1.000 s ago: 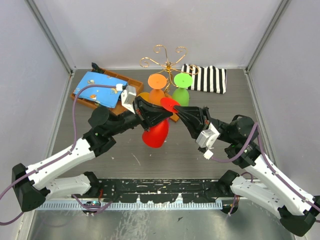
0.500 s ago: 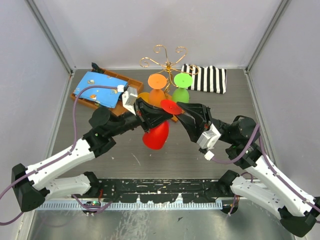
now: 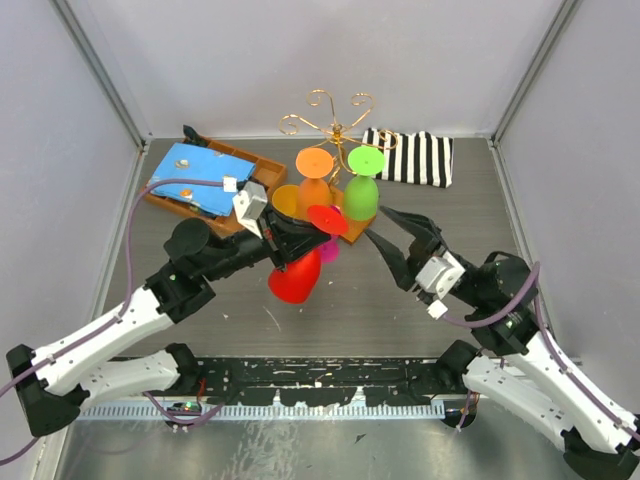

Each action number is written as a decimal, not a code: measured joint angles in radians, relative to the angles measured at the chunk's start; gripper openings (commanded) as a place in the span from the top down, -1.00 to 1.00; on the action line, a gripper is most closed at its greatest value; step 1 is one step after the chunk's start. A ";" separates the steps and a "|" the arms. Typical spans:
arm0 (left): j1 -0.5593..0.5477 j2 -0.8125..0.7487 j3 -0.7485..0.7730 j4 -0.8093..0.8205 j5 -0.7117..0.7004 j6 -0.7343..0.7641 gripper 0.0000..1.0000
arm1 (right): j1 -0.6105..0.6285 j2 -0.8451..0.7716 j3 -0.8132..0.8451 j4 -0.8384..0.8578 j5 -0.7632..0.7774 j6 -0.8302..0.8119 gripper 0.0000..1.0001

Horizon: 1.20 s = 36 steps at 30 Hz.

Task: Place the wine glass upside down on the wine glass rack
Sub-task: Turn the wine glass upside down at the wine rack.

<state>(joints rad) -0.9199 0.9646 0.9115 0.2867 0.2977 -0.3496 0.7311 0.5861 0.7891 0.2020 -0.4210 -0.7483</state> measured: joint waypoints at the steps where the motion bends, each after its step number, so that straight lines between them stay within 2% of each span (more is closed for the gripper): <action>1: 0.000 -0.010 0.000 -0.020 -0.005 0.009 1.00 | 0.000 -0.020 -0.015 0.003 0.031 0.035 -0.06; 7: 0.000 -0.104 0.000 -0.153 -0.079 0.082 1.00 | 0.000 -0.154 -0.092 -0.023 0.205 0.270 -0.07; 11: 0.000 -0.157 0.000 -0.212 -0.125 0.119 1.00 | 0.000 -0.158 -0.070 -0.139 0.356 0.471 -0.14; 14: 0.000 -0.176 0.000 -0.249 -0.153 0.135 1.00 | 0.000 -0.093 0.010 -0.301 0.493 0.628 -0.39; 15: 0.000 -0.177 0.000 -0.255 -0.158 0.138 1.00 | 0.000 -0.057 0.054 -0.369 0.537 0.680 -0.60; 16: 0.000 -0.179 0.000 -0.262 -0.164 0.140 1.00 | 0.000 -0.014 0.105 -0.445 0.575 0.728 -0.90; 17: 0.000 -0.180 0.000 -0.269 -0.169 0.141 1.00 | -0.001 0.022 0.143 -0.500 0.596 0.765 -0.99; 21: 0.000 -0.180 0.000 -0.297 -0.183 0.141 1.00 | -0.001 0.146 0.277 -0.724 0.644 0.877 -1.00; 26: 0.000 -0.181 0.000 -0.308 -0.193 0.141 1.00 | -0.001 0.148 0.266 -0.873 0.692 0.933 -1.00; 30: 0.000 -0.184 0.000 -0.310 -0.207 0.141 1.00 | -0.001 0.151 0.314 -0.943 0.742 0.948 -1.00; 34: 0.000 -0.185 0.000 -0.316 -0.216 0.141 1.00 | -0.001 0.167 0.400 -0.910 0.721 0.948 -0.95; 36: 0.000 -0.185 0.000 -0.316 -0.222 0.140 1.00 | -0.001 0.175 0.423 -0.885 0.719 0.946 -0.86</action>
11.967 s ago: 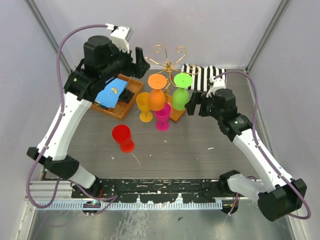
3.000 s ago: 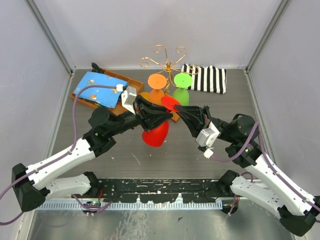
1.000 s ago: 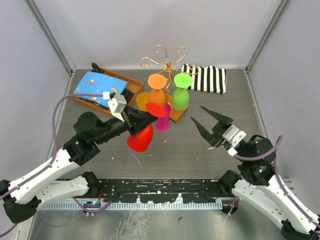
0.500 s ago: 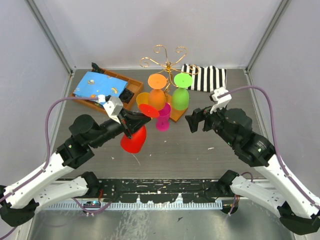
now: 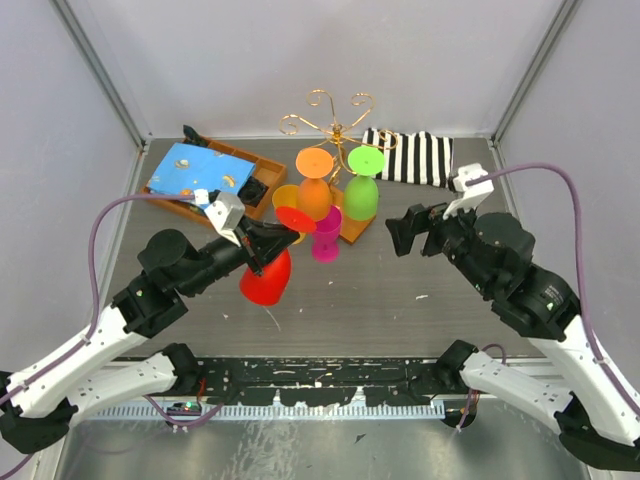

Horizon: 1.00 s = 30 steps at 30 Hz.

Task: Place the wine glass upside down on the wine glass rack
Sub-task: Turn the wine glass upside down at the wine rack.

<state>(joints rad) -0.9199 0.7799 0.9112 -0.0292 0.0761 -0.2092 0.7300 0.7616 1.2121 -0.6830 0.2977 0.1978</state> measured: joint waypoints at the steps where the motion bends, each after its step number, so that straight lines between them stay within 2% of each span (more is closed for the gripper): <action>1: 0.000 0.000 0.000 0.000 -0.002 0.000 1.00 | 0.000 0.011 0.023 0.000 0.004 0.000 -0.79; 4: 0.000 0.000 0.000 0.000 -0.005 0.000 1.00 | 0.000 0.108 0.167 -0.009 0.034 -0.006 -0.73; 11: 0.000 -0.029 -0.013 -0.005 -0.005 -0.001 1.00 | 0.000 0.486 0.588 -0.031 0.070 -0.030 -0.72; 18: 0.000 -0.079 -0.018 -0.048 -0.005 -0.001 1.00 | -0.007 0.732 0.696 -0.037 0.057 -0.058 -0.59; 21: 0.000 -0.096 -0.020 -0.055 -0.005 -0.005 1.00 | -0.027 0.793 0.743 -0.029 0.043 -0.074 -0.52; 30: 0.000 -0.121 -0.047 -0.082 -0.007 -0.027 1.00 | -0.145 0.918 0.861 0.024 -0.051 -0.095 -0.49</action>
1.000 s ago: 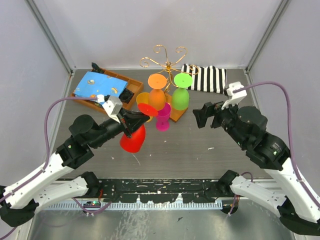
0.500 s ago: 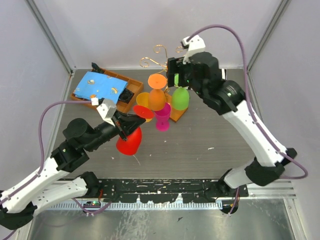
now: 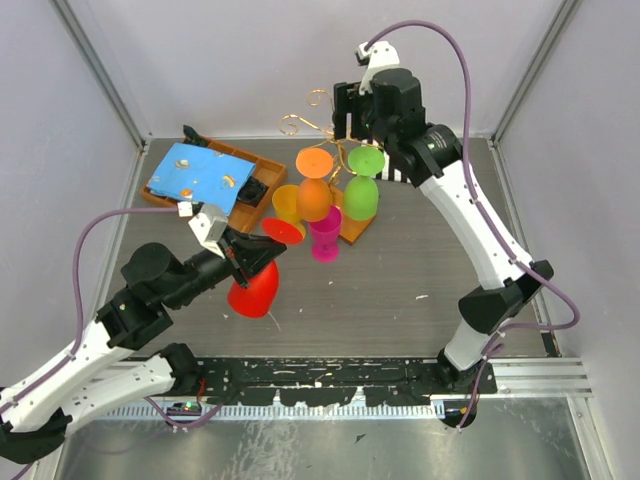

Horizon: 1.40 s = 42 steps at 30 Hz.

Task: Place the wine glass upside down on the wine glass rack
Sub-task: Turn the wine glass upside down at the wine rack.

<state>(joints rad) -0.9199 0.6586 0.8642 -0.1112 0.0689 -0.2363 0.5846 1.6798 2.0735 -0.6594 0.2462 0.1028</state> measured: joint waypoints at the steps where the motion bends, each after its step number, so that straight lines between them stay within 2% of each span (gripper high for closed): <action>1: 0.000 0.000 -0.001 -0.002 0.000 -0.002 1.00 | -0.008 0.011 0.000 0.004 -0.012 -0.002 -0.48; 11: 0.000 -0.007 -0.003 -0.008 0.000 -0.015 1.00 | -0.023 0.127 0.015 0.023 -0.088 -0.044 -0.32; 18: 0.000 -0.009 -0.003 -0.010 0.000 -0.019 1.00 | -0.023 0.169 0.043 0.027 -0.089 -0.062 0.02; 24: 0.000 -0.019 -0.003 -0.018 -0.003 -0.019 1.00 | -0.023 0.178 0.044 0.030 -0.088 -0.067 -0.04; 37: 0.000 -0.019 -0.003 -0.021 -0.006 -0.019 1.00 | -0.023 0.178 0.018 0.039 -0.089 -0.067 0.01; 39: 0.000 -0.019 -0.003 -0.021 -0.008 -0.019 1.00 | -0.024 0.178 0.012 0.047 -0.088 -0.067 0.06; 42: 0.000 -0.019 -0.003 -0.021 -0.011 -0.019 1.00 | -0.024 0.177 0.002 0.062 -0.088 -0.067 0.23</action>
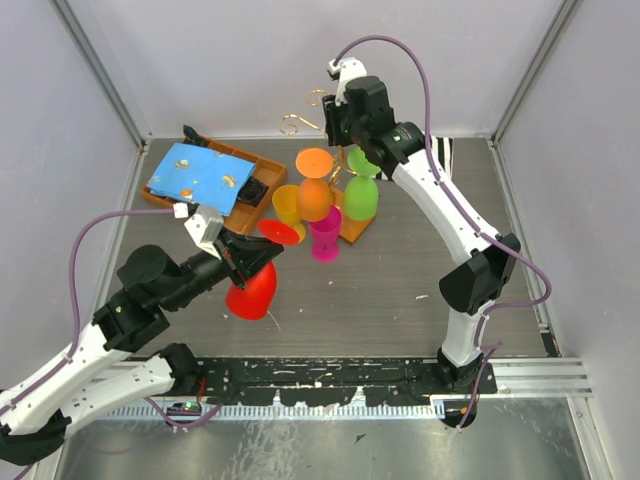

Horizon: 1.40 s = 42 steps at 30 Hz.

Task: Place the wine glass upside down on the wine glass rack
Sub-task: Turn the wine glass upside down at the wine rack.

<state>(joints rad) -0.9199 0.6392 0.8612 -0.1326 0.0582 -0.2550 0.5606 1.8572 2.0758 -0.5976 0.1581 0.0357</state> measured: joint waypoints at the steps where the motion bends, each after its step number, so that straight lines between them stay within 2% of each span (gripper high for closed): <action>1: 0.000 0.000 0.000 0.000 -0.001 0.000 1.00 | 0.000 0.000 -0.003 0.000 0.000 0.000 0.29; 11: 0.000 0.010 0.000 0.000 -0.050 0.008 1.00 | -0.001 -0.028 -0.065 0.059 0.001 0.000 0.67; 23: 0.032 0.076 0.012 0.063 -0.163 0.190 1.00 | -0.001 -0.030 -0.072 0.068 0.000 -0.005 0.69; 27: 0.121 0.113 0.016 0.124 -0.143 0.221 1.00 | -0.001 -0.032 -0.074 0.069 0.000 -0.008 0.69; 34: 0.408 0.227 0.018 0.281 0.053 0.145 1.00 | -0.001 -0.032 -0.075 0.072 -0.001 -0.012 0.69; 42: 0.536 0.368 0.024 0.497 0.275 0.084 1.00 | -0.001 -0.032 -0.075 0.072 -0.003 -0.016 0.69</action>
<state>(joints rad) -0.3843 1.0073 0.8852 0.3649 0.3332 -0.1715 0.5598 1.8256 2.0006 -0.5259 0.1551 0.0193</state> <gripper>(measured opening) 0.059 0.330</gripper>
